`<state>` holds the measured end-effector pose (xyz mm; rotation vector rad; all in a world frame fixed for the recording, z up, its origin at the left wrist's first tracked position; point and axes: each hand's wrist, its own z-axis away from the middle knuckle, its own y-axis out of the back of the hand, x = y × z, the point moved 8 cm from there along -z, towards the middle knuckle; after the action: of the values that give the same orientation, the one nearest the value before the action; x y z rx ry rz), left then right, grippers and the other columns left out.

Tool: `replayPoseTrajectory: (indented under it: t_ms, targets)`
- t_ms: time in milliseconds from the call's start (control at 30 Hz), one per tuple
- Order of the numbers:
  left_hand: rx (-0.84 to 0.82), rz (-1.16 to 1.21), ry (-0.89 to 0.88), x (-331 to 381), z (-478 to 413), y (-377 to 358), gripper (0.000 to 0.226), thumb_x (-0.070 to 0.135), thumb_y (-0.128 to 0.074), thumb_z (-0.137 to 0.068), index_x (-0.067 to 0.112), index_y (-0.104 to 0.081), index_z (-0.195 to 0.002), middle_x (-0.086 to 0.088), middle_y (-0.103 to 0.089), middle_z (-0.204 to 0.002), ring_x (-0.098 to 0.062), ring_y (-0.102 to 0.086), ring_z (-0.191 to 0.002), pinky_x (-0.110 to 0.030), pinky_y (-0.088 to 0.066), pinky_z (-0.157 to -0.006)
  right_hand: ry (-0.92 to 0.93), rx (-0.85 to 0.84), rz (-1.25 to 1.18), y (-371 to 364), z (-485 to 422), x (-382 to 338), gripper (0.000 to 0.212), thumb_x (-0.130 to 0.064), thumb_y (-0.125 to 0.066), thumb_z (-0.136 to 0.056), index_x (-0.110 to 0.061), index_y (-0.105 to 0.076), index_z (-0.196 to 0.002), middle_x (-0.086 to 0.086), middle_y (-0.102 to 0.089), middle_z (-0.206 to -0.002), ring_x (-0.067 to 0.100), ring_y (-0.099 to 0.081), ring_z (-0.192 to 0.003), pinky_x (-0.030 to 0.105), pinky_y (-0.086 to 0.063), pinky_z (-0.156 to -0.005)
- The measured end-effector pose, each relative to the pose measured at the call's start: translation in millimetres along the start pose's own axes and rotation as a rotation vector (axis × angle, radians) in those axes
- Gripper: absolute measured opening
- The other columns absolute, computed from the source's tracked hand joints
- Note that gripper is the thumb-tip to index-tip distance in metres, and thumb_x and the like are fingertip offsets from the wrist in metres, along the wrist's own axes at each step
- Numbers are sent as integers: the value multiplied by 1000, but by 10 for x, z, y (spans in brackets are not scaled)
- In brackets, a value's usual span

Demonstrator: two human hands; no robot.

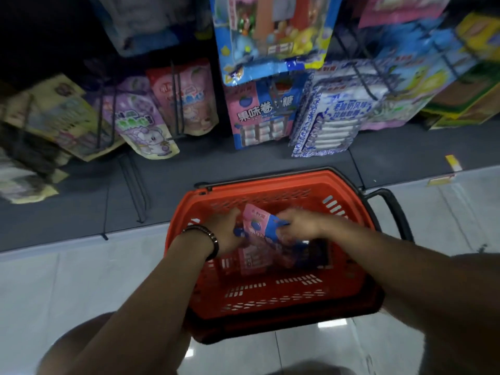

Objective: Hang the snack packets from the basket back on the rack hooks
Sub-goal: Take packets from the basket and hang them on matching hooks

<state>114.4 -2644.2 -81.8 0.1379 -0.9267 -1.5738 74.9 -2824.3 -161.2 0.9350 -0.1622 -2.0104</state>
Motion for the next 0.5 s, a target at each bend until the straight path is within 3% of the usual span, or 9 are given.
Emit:
replayPoseTrajectory:
  t_ms: [67, 100, 233, 300, 367, 433, 500]
  targets:
    - [71, 86, 14, -50, 57, 34, 101, 42, -86, -80, 27, -26, -160, -2, -58, -147, -24, -60, -130, -35, -48, -107, 83, -38, 122, 294, 243, -234, 21, -18, -61, -102, -23, -60, -82, -5, -65, -87, 13, -55, -81, 36, -48, -74]
    - [93, 125, 8, -66, 68, 35, 104, 42, -88, -78, 28, -27, -160, 1, -58, -145, -22, -60, -129, -33, -48, -106, 122, -60, 133, 416, 392, -350, 21, -19, -62, -103, -25, -60, -83, -8, -65, -88, 11, -56, -80, 35, -49, -75]
    - [196, 276, -121, -25, 158, 102, 53, 37, -85, -80, 27, -68, -129, 10, -74, -125, -14, -71, -115, -39, -55, -104, 239, -68, 17, 843, 1063, -794, 16, -17, -61, -107, -27, -69, -98, -27, -75, -88, -9, -63, -74, 14, -50, -72]
    - [251, 466, -171, 20, 281, 199, 31, 21, -79, -92, 19, -75, -123, 11, -78, -119, -10, -74, -111, -36, -58, -102, 273, -29, -42, 978, 1298, -857, 12, -23, -63, -107, -20, -74, -106, -14, -82, -102, -1, -69, -84, 26, -59, -81]
    - [289, 628, -226, 106, 485, 342, 27, 7, -71, -98, 15, -74, -123, 14, -79, -115, -6, -74, -108, -25, -59, -94, 280, 64, -155, 1116, 1471, -832, 20, -35, -67, -103, -19, -77, -109, 5, -82, -110, 15, -74, -92, 41, -63, -82]
    - [379, 689, -264, 182, 677, 540, 25, 6, -67, -100, 18, -73, -121, 12, -80, -113, -7, -75, -104, -25, -61, -87, 273, 214, -364, 1265, 1611, -730, 16, -33, -70, -101, -20, -76, -108, 7, -82, -105, 18, -78, -87, 36, -65, -70]
    - [462, 792, -264, 204, 834, 675, 23, 7, -66, -101, 19, -73, -119, 1, -79, -119, -19, -75, -108, -39, -63, -89, 286, 336, -629, 1293, 1713, -625, 20, -24, -73, -99, -15, -72, -116, 11, -82, -104, 21, -77, -79, 33, -64, -68]
